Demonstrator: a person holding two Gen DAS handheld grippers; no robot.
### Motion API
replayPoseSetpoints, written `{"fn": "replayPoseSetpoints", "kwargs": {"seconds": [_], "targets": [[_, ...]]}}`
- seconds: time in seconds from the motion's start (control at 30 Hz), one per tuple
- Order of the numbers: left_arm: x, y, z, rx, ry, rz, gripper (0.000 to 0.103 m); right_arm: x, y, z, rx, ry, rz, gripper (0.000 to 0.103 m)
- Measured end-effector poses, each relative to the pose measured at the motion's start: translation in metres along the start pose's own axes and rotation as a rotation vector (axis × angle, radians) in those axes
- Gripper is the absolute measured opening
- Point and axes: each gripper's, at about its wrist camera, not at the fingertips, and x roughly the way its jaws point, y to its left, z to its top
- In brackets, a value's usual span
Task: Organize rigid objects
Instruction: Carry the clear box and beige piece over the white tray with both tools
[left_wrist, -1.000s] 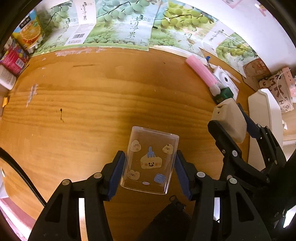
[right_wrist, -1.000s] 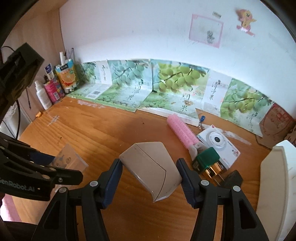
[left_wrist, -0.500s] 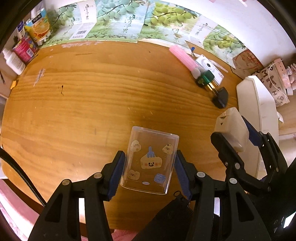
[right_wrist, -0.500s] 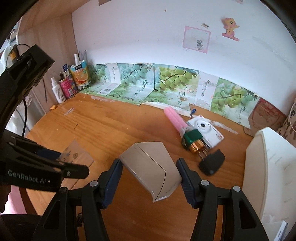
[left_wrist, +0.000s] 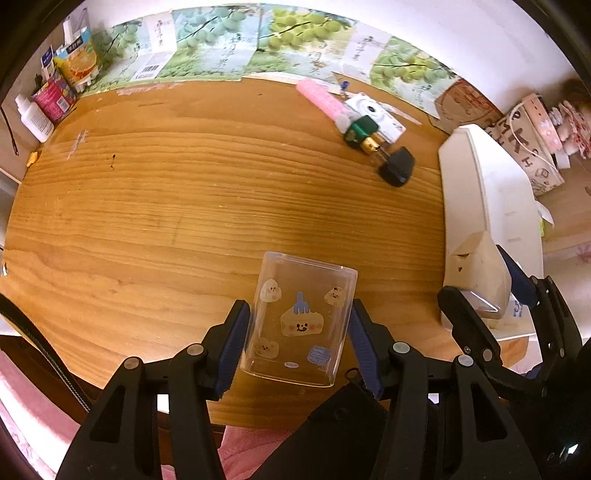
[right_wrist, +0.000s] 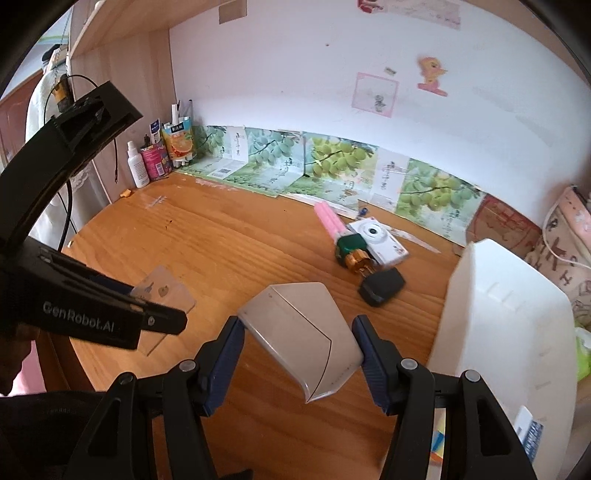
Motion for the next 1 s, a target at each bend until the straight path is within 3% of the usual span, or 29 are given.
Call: {"fn": "replayPoseSetpoints", "kwargs": {"seconds": [0.53, 1.0], "targets": [[-0.005, -0.076, -0.025, 0.086, -0.022, -0.011, 0.058, -0.057, -0.057, -0.041, 0.044, -0.018, -0.046, 0.061], [0.002, -0.139, -0.031, 0.137, -0.033, -0.04, 0.058, -0.079, -0.11, -0.067, 0.061, 0.005, -0.062, 0.061]]}}
